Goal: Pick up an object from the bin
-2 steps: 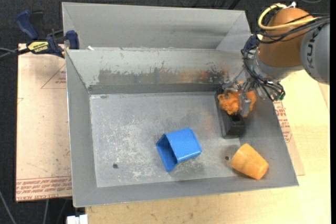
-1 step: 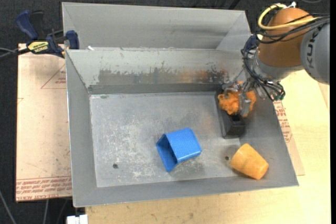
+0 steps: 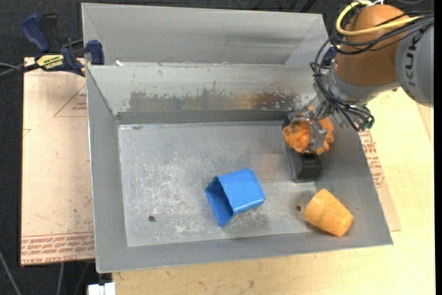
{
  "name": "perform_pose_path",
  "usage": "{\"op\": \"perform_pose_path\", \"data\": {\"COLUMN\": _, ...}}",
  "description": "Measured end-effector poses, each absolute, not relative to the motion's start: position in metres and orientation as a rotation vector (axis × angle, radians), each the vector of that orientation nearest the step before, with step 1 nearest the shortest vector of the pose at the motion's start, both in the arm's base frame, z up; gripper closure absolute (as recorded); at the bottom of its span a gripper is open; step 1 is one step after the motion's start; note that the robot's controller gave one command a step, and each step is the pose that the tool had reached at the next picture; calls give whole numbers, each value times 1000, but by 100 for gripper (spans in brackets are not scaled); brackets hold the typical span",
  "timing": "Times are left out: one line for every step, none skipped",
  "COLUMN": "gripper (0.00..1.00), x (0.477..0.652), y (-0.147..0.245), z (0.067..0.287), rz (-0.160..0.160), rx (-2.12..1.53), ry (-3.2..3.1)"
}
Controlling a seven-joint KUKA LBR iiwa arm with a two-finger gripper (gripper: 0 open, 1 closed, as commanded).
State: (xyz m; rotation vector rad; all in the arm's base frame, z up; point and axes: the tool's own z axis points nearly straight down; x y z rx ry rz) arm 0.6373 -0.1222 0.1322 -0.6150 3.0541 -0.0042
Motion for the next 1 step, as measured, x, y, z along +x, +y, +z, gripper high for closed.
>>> {"op": "perform_pose_path", "data": {"gripper": 100, "x": 620, "y": -134, "z": 307, "rz": -7, "rx": -575, "ry": 3050}}
